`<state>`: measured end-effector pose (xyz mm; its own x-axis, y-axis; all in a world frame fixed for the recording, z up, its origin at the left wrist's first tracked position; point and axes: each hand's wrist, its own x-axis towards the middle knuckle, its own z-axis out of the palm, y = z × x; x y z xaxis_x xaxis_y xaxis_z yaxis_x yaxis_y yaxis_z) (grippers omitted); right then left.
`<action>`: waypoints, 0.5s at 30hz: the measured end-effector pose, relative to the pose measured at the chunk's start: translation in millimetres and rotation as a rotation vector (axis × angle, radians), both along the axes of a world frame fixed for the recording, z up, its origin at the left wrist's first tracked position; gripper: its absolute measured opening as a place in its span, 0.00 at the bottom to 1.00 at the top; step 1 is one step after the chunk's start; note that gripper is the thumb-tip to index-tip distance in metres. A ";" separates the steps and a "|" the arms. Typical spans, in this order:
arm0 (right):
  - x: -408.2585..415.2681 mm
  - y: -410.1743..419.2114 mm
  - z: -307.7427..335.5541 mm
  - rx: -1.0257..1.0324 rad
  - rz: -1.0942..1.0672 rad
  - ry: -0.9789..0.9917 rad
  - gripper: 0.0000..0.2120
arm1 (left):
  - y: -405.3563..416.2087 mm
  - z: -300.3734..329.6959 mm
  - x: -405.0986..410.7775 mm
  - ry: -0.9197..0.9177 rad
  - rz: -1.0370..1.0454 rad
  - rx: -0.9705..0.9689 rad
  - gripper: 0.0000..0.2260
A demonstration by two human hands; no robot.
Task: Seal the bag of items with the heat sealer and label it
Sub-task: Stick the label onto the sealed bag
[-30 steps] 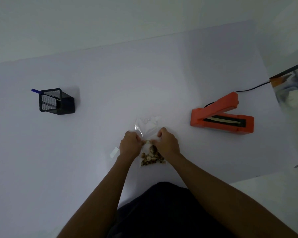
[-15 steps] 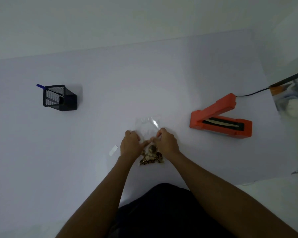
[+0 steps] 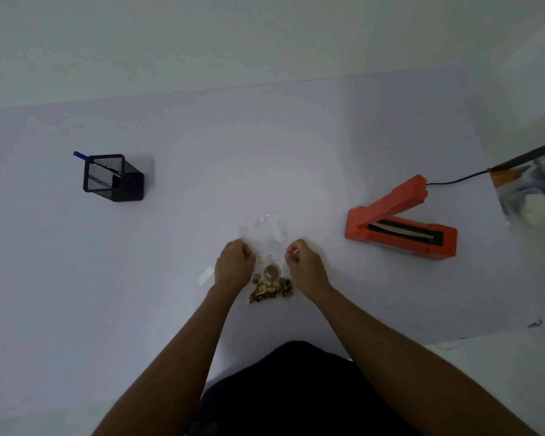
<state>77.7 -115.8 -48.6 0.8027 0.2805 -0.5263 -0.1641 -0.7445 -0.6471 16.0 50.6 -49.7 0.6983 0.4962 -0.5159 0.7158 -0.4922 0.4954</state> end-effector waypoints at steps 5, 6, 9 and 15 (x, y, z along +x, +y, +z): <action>-21.3 -38.2 3.2 -0.011 -0.070 -0.002 0.10 | -6.0 11.8 -30.3 0.003 0.091 0.014 0.11; -27.5 -43.5 2.0 -0.020 -0.073 0.015 0.11 | -8.0 13.3 -36.5 0.027 0.104 0.010 0.13; -39.5 -44.4 1.1 0.044 -0.090 0.099 0.09 | -15.4 15.5 -47.0 0.084 0.154 -0.108 0.17; -10.5 -3.5 -2.4 0.115 -0.123 0.070 0.06 | -6.8 25.7 -18.1 0.012 0.258 -0.176 0.21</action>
